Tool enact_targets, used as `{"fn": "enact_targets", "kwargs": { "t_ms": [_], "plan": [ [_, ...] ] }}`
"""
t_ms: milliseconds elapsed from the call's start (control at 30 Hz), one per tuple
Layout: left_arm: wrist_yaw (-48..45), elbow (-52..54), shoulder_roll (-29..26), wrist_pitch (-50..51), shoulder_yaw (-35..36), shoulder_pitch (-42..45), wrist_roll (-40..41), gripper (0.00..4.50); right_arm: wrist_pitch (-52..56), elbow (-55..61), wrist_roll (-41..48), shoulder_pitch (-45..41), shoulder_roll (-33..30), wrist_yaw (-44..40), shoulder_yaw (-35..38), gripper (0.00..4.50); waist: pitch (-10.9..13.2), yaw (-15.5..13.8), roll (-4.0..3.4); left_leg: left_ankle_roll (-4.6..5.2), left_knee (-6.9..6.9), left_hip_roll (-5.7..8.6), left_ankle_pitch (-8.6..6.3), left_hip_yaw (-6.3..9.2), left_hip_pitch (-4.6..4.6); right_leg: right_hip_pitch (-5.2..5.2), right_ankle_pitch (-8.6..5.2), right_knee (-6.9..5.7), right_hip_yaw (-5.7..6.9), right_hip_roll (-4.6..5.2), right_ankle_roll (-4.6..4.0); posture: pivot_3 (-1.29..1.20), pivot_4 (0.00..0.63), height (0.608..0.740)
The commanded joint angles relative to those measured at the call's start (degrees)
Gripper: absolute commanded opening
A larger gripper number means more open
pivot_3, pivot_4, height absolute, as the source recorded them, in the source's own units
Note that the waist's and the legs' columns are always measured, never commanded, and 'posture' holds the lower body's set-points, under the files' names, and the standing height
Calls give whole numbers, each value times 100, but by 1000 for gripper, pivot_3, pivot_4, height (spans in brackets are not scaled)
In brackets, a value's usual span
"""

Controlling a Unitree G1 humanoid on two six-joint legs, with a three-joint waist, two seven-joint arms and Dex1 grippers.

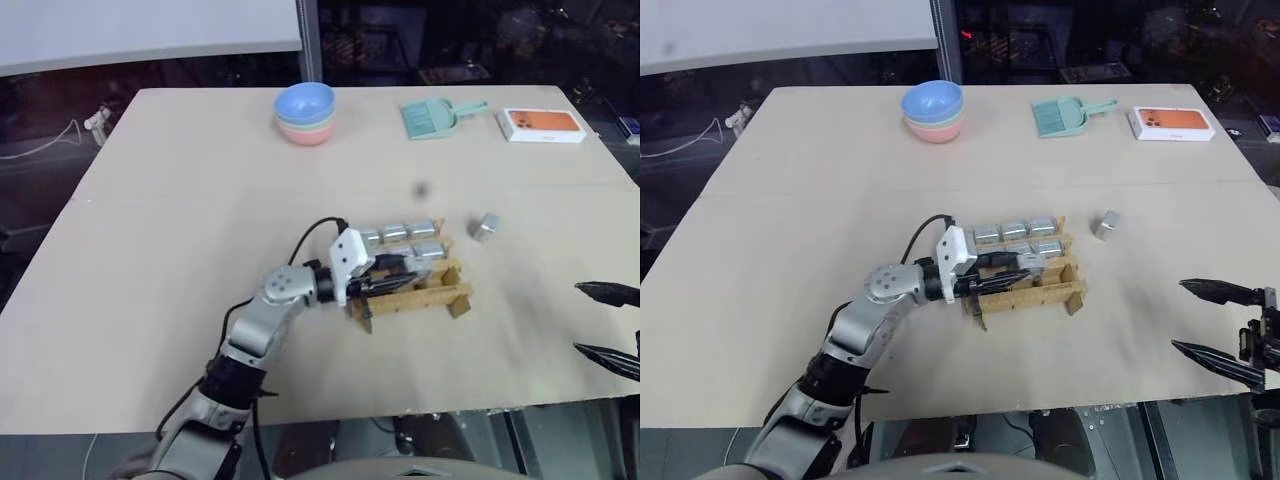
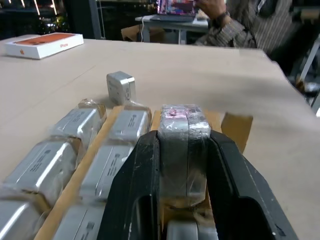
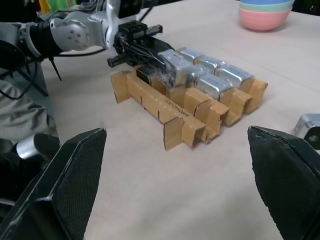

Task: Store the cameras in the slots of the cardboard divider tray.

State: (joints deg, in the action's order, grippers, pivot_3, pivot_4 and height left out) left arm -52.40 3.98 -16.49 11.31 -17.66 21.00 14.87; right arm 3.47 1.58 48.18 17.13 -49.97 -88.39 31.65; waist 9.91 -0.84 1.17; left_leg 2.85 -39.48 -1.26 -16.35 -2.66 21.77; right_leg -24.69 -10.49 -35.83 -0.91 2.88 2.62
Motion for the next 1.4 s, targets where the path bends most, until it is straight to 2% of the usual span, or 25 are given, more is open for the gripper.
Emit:
{"fn": "enact_targets", "kwargs": {
  "t_ms": [33, 300, 367, 400, 433, 467, 533, 600, 933, 1167, 1400],
  "plan": [
    [7, 5, -91, 3, -123, -211, -144, 722, -90, 127, 40, 48, 32, -383, 257, 4475, -7, 1, -9, 0, 0, 0, 0, 0, 0, 0, 0, 0, 0, 0, 0, 0, 150, 740],
    [-39, 186, -267, -5, -91, -428, -129, 722, -72, 81, 26, 12, 59, -384, 250, 4475, -30, 4, -34, 0, 1, -1, 0, -1, -5, 4, -1, 0, -1, 0, 0, 0, 150, 740],
    [-32, 219, -253, 15, -100, -467, -99, 1731, -75, 56, 17, -20, 56, -395, 230, 4500, -36, 6, -43, 0, 3, -1, 0, -2, -5, 4, -1, 0, -1, -1, 0, 0, 150, 740],
    [-31, 220, -239, 3, -100, -470, -91, 1940, -75, 49, 13, -29, 57, -397, 225, 4500, -38, 5, -47, 0, 4, -1, 0, -2, -5, 4, -1, 1, -1, -1, 0, 0, 150, 740],
    [-22, 225, -223, 9, -97, -475, -79, 2490, -78, 42, 12, -34, 59, -402, 224, 4500, -39, 4, -48, 0, 4, -1, 0, -2, -5, 4, -1, 1, -1, 0, 0, 0, 150, 740],
    [-49, 227, -222, 17, -106, -474, -62, 2811, -78, 38, 9, -36, 60, -405, 226, 4500, -40, -1, -48, 0, 3, 0, 0, -2, -4, 4, -1, 1, -1, 0, 0, 0, 150, 740],
    [-87, 240, -223, 41, -118, -480, -41, 3892, -89, 28, 7, -34, 61, -410, 228, 4500, -40, -15, -47, 0, 3, 1, 0, 1, -3, 4, -1, 1, 1, 1, 0, 0, 150, 740],
    [-150, 270, -265, 84, -124, -489, -12, 4428, -96, 19, 2, -37, 62, -410, 235, 4500, -41, -11, -48, 0, 3, 1, 0, 0, -2, 4, -1, 3, 0, 1, 0, 0, 150, 740],
    [-273, 503, -465, 201, -47, -545, 90, 4428, -111, -48, -48, -97, 80, -406, 186, 4500, -41, -4, -48, 1, 3, 0, -1, 0, -3, 4, -2, 4, 0, 1, 0, 0, 150, 740],
    [-214, 425, -385, 87, -249, -359, -189, 4428, -122, -26, -114, -137, 127, -364, 160, 4500, -40, -8, -48, 1, 3, 1, -1, 0, -2, 4, -2, 4, 1, 1, 0, 0, 150, 740],
    [-103, 62, -450, -547, -438, 41, -886, 4428, -125, 16, -165, -88, 172, -319, 228, 4500, -40, 0, -47, 1, 4, 1, -1, 0, -2, 3, -2, 5, 0, 0, 0, 0, 150, 740]
  ]
}}
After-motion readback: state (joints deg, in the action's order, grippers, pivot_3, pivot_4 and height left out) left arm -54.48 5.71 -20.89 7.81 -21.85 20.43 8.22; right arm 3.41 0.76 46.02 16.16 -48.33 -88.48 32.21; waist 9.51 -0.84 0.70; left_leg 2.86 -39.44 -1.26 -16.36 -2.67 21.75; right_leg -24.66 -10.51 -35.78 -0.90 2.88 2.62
